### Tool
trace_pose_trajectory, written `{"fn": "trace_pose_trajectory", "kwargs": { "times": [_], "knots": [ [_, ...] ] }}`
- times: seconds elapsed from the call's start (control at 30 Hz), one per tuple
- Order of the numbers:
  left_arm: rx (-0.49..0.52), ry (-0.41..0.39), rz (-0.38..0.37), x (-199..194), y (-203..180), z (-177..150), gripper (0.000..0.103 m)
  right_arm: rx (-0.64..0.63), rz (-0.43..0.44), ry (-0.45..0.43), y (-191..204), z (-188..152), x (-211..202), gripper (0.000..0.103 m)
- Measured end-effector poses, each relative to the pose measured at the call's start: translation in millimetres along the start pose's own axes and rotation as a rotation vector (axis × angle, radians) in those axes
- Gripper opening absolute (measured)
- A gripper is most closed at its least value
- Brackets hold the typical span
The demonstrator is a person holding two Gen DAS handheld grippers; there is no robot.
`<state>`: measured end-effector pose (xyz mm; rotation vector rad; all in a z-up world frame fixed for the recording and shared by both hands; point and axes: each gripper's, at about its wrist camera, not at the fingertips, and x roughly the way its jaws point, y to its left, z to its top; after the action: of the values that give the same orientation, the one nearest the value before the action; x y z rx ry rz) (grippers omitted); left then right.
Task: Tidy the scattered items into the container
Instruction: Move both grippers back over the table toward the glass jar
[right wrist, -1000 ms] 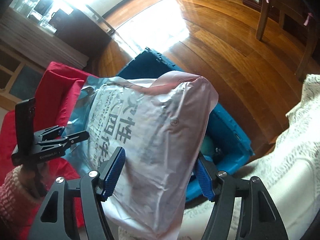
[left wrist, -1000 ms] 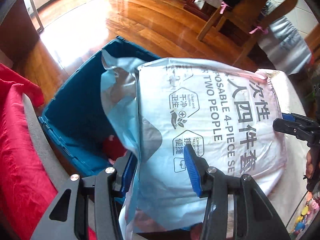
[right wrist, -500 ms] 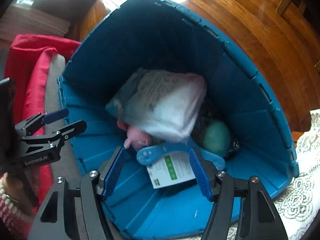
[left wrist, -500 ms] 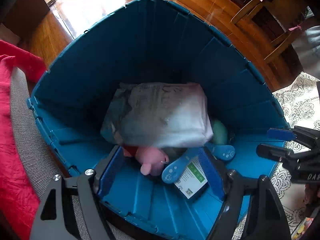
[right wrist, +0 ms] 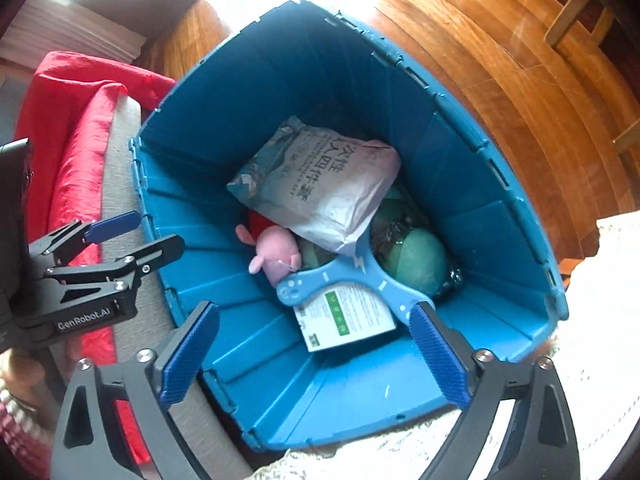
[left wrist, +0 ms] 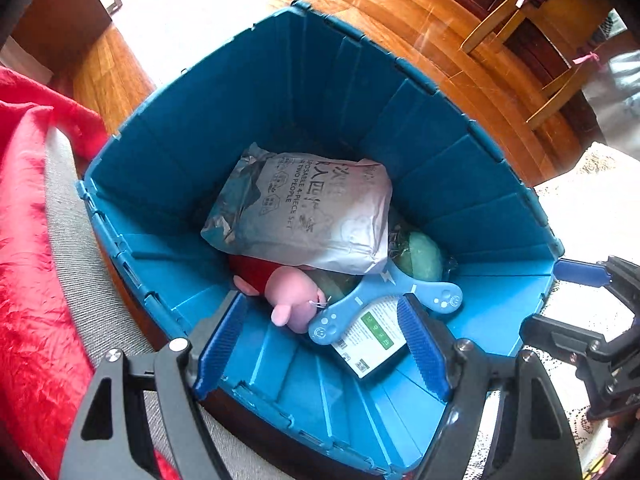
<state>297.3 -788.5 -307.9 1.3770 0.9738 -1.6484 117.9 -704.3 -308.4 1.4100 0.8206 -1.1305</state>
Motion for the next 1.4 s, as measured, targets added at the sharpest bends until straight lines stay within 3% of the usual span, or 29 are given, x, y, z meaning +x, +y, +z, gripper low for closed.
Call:
{"fn": "trace_pose_trajectory", "kwargs": {
  "times": [0.33, 0.7, 1.0, 1.4],
  "knots": [
    [0.036, -0.029, 0.023, -41.9, -37.6, -12.9, 0.078, 0.032, -0.017, -0.069, -11.7, -30.4, -54.6, 0.099],
    [0.172, -0.041, 0.063, -84.9, -103.0, -37.4, 0.078, 0.133, -0.033, -0.154, -44.3, -79.1, -116.8, 0.103],
    [0.34, -0.092, 0.003, -133.7, -195.4, -58.0, 0.078, 0.336, -0.072, -0.277, -111.7, -161.8, -189.2, 0.103],
    [0.516, -0.11, -0.056, -156.9, -327.3, -99.1, 0.078, 0.566, -0.123, -0.34, -190.5, -283.2, -238.3, 0.103]
  ]
}}
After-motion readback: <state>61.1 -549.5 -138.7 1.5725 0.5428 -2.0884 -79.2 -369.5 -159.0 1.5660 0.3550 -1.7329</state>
